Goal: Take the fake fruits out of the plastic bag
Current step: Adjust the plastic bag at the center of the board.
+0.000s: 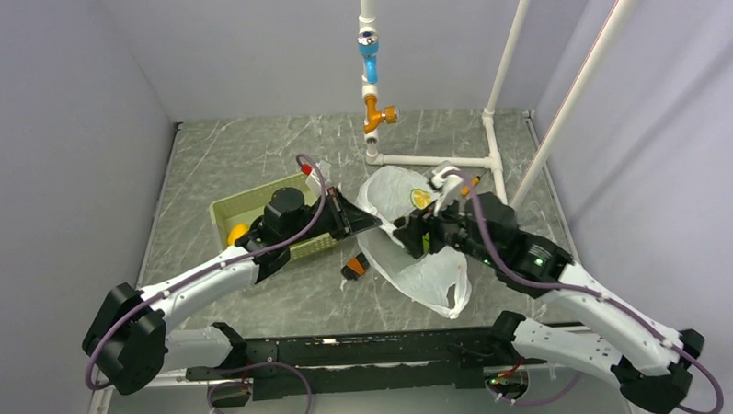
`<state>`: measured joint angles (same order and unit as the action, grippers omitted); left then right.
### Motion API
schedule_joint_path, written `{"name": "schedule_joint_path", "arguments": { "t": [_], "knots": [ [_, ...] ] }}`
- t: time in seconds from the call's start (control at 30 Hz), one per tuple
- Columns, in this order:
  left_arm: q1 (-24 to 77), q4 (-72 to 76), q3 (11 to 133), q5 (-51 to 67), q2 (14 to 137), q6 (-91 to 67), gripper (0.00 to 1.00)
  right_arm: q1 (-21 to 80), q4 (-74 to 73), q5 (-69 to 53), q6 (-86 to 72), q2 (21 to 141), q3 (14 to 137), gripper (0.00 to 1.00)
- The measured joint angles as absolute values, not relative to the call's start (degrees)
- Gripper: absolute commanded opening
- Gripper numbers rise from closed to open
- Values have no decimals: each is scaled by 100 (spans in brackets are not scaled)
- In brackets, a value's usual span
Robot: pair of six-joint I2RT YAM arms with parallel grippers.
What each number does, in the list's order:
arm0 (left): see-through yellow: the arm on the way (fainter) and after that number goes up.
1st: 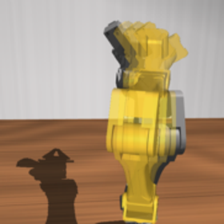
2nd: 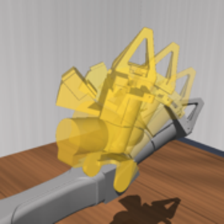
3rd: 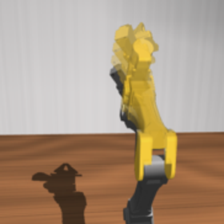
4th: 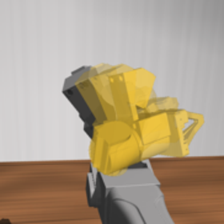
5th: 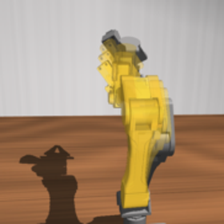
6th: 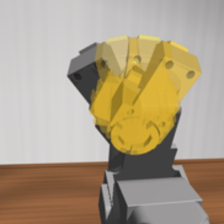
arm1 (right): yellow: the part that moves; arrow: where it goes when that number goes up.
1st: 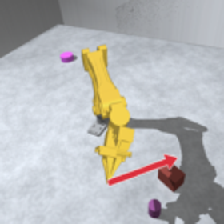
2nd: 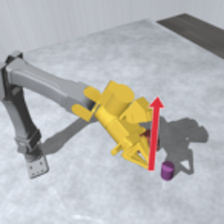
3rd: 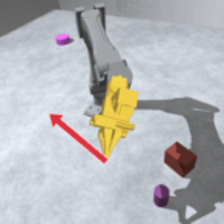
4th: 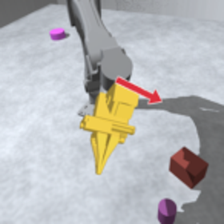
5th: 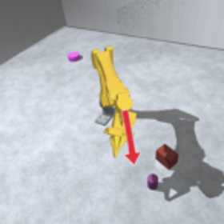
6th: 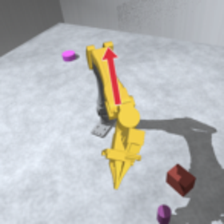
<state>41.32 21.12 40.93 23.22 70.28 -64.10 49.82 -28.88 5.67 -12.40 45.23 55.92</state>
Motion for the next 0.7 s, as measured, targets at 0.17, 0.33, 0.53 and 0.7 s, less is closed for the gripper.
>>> {"name": "schedule_joint_path", "arguments": {
  "t": [0.17, 0.33, 0.53, 0.7],
  "knots": [
    [4125, 1957, 4084, 2309, 6908, -6364, 0, 4989, -2429, 106, -1352, 5131, 4978, 65],
    [4121, 1883, 3983, 2309, 6866, -6329, 0, 4991, -2281, 130, -1599, 5146, 4451, 43],
    [4117, 1857, 3944, 2320, 6866, -6230, 15, 4993, -1977, 602, -1804, 5135, 4399, 5],
    [4158, 1503, 3839, 2209, 6635, -5811, 64, 5000, -1962, 873, -1614, 5242, 4727, 0]
  ]
}}
